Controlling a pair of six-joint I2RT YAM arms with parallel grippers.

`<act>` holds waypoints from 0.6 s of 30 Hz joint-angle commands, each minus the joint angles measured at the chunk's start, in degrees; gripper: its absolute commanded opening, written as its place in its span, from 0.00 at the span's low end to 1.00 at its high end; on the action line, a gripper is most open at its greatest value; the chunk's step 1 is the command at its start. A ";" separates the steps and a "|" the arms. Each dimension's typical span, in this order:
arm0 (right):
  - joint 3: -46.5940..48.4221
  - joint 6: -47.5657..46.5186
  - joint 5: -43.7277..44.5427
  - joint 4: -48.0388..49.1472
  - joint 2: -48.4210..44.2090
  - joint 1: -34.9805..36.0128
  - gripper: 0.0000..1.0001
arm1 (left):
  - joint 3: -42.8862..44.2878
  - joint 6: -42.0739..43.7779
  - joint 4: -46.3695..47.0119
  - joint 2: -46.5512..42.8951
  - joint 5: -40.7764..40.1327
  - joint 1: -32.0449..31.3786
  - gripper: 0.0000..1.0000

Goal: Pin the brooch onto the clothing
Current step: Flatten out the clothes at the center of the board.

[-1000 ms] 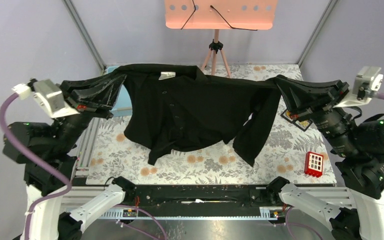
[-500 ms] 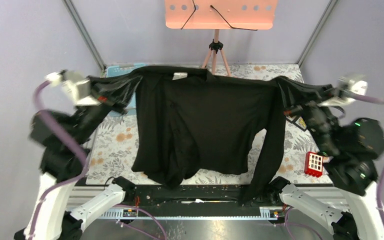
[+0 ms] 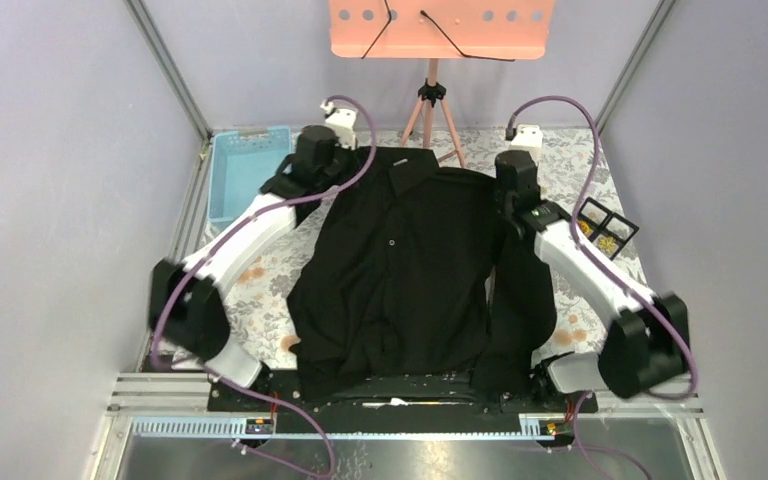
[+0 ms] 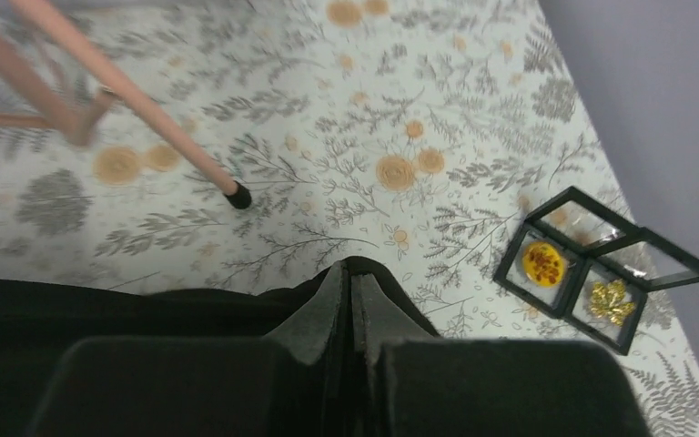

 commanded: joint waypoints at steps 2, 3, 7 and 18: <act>9.56 3.67 5.87 4.22 14.44 -3.55 0.30 | 9.93 0.85 -3.46 11.69 -7.66 2.20 0.15; 11.68 2.87 5.43 3.47 16.61 -3.52 0.57 | 11.11 0.76 -3.98 12.69 -7.27 2.20 0.28; 14.91 2.50 4.45 -0.66 19.66 -3.56 0.99 | 9.78 0.51 -2.85 11.04 -7.20 2.20 0.83; 6.31 9.54 -20.01 -11.40 6.03 -3.56 1.00 | -8.99 -12.92 0.70 -7.37 -1.96 1.78 0.97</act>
